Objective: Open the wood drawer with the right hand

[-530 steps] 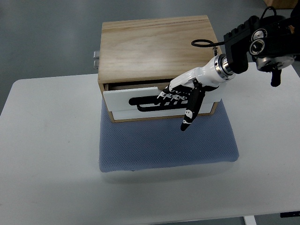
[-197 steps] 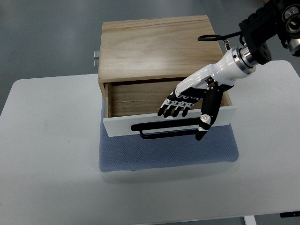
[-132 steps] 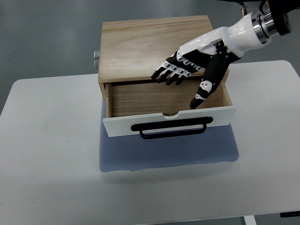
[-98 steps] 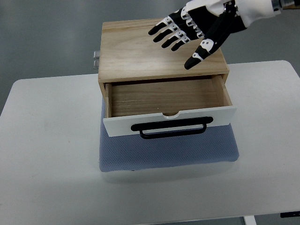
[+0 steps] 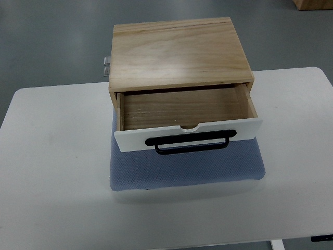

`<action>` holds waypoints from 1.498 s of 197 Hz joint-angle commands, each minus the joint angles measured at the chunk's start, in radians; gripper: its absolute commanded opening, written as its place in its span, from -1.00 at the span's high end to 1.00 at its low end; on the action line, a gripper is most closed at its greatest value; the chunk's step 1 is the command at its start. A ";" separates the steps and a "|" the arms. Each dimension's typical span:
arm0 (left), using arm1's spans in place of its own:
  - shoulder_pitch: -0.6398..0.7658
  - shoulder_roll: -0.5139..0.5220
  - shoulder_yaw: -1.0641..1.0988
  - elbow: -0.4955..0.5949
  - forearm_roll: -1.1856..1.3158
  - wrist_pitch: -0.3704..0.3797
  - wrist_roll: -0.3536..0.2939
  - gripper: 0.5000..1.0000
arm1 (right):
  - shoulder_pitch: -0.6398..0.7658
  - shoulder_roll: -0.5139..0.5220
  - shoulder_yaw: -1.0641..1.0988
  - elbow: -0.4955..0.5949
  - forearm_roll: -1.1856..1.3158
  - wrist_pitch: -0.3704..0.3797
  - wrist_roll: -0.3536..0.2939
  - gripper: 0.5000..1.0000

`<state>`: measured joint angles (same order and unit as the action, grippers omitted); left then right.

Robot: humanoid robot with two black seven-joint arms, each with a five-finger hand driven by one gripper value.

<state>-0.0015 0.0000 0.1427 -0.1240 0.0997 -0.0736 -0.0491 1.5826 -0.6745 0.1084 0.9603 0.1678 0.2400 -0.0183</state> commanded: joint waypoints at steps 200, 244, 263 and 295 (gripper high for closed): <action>0.000 0.000 0.000 0.000 0.000 0.000 0.000 -1.00 | -0.403 0.397 0.425 -0.655 -0.056 -0.096 0.109 -0.78; 0.000 0.000 0.000 0.000 0.000 0.000 0.000 -1.00 | -0.460 0.432 0.481 -0.677 -0.054 -0.097 0.143 -0.78; 0.000 0.000 0.000 0.001 0.000 0.000 0.000 -1.00 | -0.484 0.444 0.513 -0.677 -0.054 -0.099 0.144 -0.78; 0.000 0.000 0.000 0.000 0.000 0.000 0.000 -1.00 | -0.510 0.463 0.517 -0.677 -0.048 -0.099 0.144 -0.78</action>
<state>-0.0018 0.0000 0.1426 -0.1241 0.0997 -0.0736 -0.0492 1.0878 -0.2186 0.6231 0.2839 0.1136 0.1412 0.1256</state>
